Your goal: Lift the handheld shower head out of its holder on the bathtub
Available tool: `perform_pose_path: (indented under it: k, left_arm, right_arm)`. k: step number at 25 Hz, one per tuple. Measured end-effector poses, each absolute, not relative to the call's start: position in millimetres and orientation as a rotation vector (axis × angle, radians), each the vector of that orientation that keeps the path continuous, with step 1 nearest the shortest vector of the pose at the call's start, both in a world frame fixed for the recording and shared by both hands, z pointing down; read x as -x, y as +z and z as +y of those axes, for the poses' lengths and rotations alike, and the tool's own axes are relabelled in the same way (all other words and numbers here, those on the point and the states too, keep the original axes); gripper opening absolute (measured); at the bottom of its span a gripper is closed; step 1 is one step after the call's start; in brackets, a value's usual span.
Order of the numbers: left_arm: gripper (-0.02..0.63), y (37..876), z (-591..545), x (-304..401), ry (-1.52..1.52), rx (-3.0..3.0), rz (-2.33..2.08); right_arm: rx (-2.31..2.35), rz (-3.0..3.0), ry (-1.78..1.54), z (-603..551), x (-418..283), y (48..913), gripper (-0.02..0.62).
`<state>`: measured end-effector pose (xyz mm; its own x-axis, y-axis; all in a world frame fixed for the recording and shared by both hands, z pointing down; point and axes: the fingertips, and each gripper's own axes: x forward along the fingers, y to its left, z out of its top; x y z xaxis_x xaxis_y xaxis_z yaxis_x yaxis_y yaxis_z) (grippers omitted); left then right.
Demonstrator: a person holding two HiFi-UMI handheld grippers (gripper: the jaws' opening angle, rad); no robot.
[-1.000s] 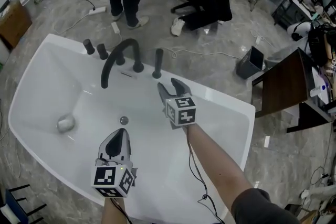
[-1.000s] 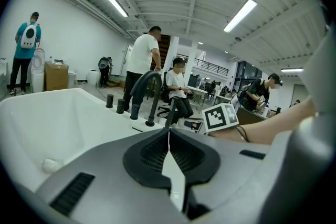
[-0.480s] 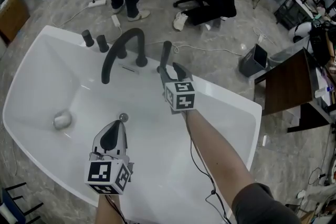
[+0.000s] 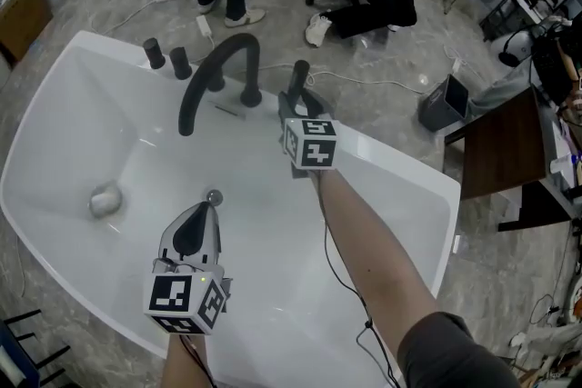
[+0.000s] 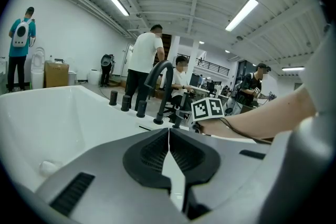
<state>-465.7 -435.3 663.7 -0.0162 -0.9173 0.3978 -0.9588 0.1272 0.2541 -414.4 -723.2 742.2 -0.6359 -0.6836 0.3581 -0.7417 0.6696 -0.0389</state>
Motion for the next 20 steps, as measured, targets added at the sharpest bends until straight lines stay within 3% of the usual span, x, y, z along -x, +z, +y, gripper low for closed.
perform_pose_path:
  k: [3, 20]
  left_arm:
    - [0.018, 664.9, -434.7, 468.4, 0.120, -1.799, -1.950]
    - [0.018, 640.4, -429.0, 462.4, 0.139, -1.810, -1.946]
  right_arm:
    - [-1.121, -2.562, 0.244, -727.7, 418.5, 743.0, 0.144]
    - [-1.117, -2.597, 0.353, -699.4, 382.0, 696.5, 0.140]
